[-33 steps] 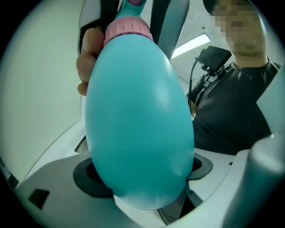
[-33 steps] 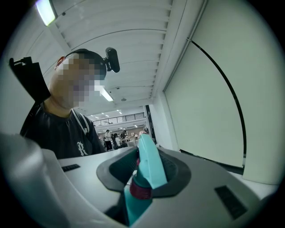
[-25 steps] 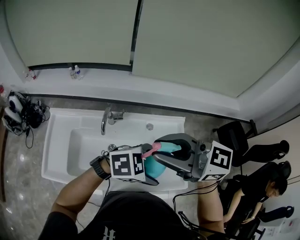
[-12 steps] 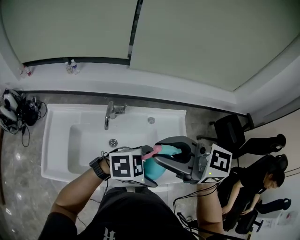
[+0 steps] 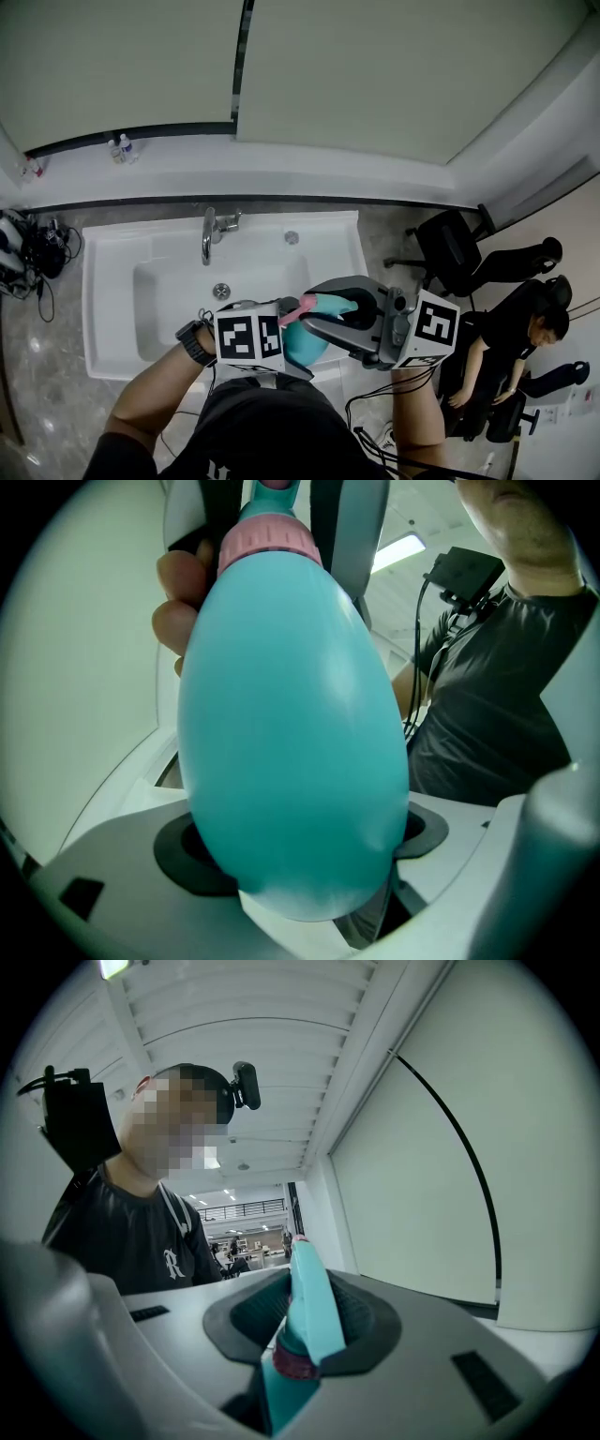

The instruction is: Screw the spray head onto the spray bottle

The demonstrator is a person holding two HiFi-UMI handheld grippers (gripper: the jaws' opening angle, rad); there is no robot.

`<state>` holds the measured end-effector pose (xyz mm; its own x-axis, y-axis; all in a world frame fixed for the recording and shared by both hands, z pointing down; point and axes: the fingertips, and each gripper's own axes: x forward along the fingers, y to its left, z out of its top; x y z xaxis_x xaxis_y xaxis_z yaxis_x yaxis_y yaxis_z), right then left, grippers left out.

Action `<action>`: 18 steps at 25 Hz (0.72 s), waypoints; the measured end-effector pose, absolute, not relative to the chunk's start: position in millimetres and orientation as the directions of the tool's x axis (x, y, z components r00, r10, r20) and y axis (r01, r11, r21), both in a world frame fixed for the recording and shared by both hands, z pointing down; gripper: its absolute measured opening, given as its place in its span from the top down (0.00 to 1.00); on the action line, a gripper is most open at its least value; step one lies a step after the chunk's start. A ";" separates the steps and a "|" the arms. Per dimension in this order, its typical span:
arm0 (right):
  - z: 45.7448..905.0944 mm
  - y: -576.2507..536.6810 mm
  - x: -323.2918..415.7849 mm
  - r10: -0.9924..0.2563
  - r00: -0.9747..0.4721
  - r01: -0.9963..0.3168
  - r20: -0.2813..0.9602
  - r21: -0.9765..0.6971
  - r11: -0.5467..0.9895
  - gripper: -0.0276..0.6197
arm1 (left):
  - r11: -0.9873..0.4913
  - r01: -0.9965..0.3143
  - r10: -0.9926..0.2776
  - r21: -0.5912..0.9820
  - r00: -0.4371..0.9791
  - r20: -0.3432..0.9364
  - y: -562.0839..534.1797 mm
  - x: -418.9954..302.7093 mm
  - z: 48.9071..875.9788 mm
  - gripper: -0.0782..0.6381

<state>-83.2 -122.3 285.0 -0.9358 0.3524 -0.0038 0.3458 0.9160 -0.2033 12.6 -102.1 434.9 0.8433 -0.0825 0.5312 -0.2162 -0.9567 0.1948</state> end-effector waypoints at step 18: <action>273.9 -65.6 -20.2 0.217 -0.973 0.228 -0.080 -0.164 0.960 0.66 | -0.924 -0.359 -0.239 0.131 0.810 0.536 -42.0 33.3 434.3 0.26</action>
